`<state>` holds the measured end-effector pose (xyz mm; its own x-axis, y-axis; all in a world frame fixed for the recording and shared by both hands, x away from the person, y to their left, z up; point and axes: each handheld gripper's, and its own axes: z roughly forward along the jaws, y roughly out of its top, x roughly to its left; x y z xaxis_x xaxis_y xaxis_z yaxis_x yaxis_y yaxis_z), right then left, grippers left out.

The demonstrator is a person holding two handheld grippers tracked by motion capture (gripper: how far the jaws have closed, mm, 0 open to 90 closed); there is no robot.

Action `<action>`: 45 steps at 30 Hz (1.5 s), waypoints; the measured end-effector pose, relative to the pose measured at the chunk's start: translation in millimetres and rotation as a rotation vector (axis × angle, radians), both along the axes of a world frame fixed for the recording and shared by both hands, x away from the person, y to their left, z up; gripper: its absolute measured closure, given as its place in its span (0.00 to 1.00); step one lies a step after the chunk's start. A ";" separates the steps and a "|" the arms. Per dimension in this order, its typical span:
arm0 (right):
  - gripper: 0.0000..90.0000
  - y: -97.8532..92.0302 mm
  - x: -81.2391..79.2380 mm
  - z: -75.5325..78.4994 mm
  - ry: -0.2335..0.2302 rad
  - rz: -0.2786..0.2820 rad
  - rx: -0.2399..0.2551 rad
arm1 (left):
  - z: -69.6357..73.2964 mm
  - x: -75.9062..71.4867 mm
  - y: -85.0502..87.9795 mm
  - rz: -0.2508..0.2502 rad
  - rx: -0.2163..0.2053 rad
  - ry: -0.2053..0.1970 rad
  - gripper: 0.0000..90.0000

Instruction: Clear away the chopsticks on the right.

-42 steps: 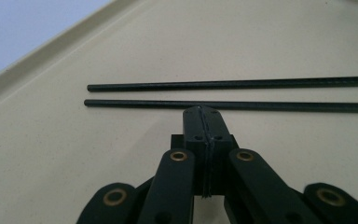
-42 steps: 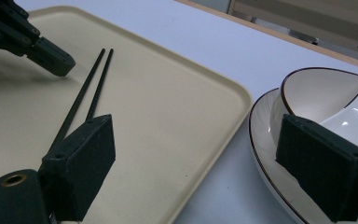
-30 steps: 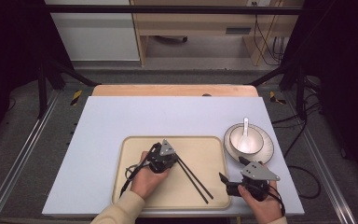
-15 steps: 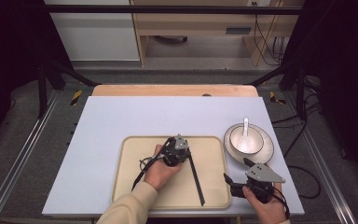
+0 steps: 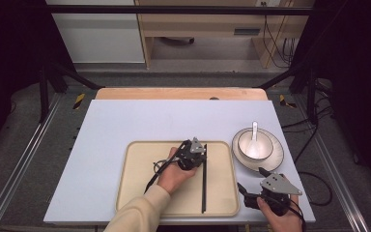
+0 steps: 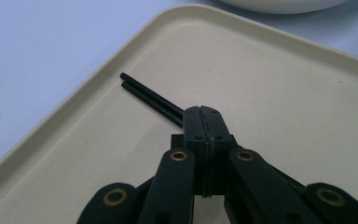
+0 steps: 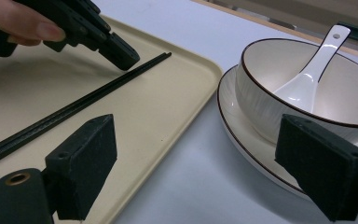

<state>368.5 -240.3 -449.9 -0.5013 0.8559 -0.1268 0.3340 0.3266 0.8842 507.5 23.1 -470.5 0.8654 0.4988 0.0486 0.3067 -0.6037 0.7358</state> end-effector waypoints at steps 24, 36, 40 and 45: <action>0.14 3.7 0.9 -2.6 0.012 0.011 -0.032 | -1.1 -73.3 8.4 -0.204 0.043 0.052 1.00; 0.13 3.5 10.1 -7.1 -0.003 0.033 0.053 | 7.0 -64.1 25.2 -0.154 -0.103 -0.041 0.94; 0.14 3.4 14.2 -7.0 -0.045 0.038 0.070 | 11.4 -60.0 36.1 -0.154 -0.104 -0.092 0.82; 0.14 6.0 13.8 -4.8 -0.092 0.049 0.080 | 13.6 -53.8 60.2 -0.087 -0.156 -0.103 0.60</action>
